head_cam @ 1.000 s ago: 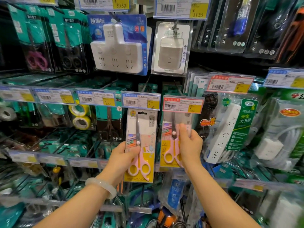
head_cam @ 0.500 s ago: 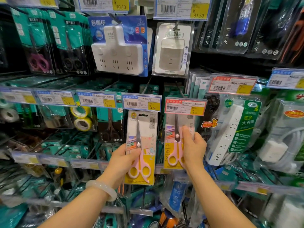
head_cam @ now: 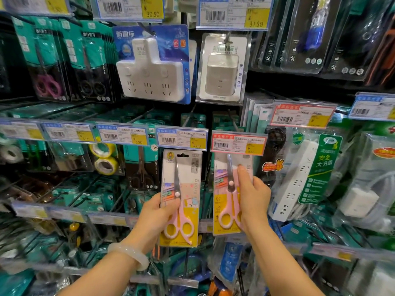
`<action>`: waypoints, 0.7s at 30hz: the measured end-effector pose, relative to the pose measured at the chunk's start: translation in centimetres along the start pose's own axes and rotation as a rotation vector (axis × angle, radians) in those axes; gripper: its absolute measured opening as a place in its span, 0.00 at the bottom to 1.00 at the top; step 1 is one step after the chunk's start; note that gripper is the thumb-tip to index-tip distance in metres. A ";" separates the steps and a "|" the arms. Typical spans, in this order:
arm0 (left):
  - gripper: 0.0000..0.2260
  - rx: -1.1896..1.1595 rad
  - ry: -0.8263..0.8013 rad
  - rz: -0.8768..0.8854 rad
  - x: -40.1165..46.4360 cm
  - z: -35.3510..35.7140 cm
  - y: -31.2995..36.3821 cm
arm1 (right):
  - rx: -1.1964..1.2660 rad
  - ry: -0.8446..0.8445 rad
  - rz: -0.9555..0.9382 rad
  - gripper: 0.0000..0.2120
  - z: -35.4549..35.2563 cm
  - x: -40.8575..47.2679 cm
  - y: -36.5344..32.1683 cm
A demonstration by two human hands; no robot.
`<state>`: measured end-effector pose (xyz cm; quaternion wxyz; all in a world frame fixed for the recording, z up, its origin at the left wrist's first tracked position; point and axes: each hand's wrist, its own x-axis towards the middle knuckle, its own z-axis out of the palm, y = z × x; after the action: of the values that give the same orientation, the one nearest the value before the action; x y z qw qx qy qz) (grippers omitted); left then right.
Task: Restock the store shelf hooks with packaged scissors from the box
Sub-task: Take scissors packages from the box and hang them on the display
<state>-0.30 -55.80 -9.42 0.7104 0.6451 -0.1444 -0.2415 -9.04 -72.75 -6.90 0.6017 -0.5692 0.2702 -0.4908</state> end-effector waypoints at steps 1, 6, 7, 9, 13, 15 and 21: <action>0.08 -0.002 0.002 -0.003 0.0 0.1 -0.1 | -0.014 -0.003 0.016 0.27 -0.1 0.0 -0.1; 0.09 -0.012 -0.002 -0.010 0.3 0.5 0.1 | -0.045 -0.017 0.047 0.25 -0.3 0.4 -0.3; 0.10 -0.014 -0.002 -0.007 0.4 0.6 0.2 | -0.059 -0.019 0.041 0.25 -0.4 0.5 -0.2; 0.10 -0.014 -0.007 0.001 0.5 0.8 0.2 | -0.103 -0.015 0.001 0.24 -0.6 0.7 0.0; 0.09 -0.005 -0.024 0.008 0.3 1.1 0.5 | -0.171 0.026 -0.090 0.24 -0.5 1.3 0.0; 0.09 0.001 -0.017 0.013 0.2 1.0 0.5 | -0.127 0.002 -0.084 0.22 0.1 0.9 0.1; 0.09 0.011 -0.013 0.011 -0.4 0.8 0.6 | -0.121 0.040 -0.040 0.23 0.1 1.1 1.1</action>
<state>-0.97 -56.23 -8.72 0.7073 0.6466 -0.1536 -0.2411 -8.24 -73.85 -7.64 0.5507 -0.5999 0.3000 -0.4968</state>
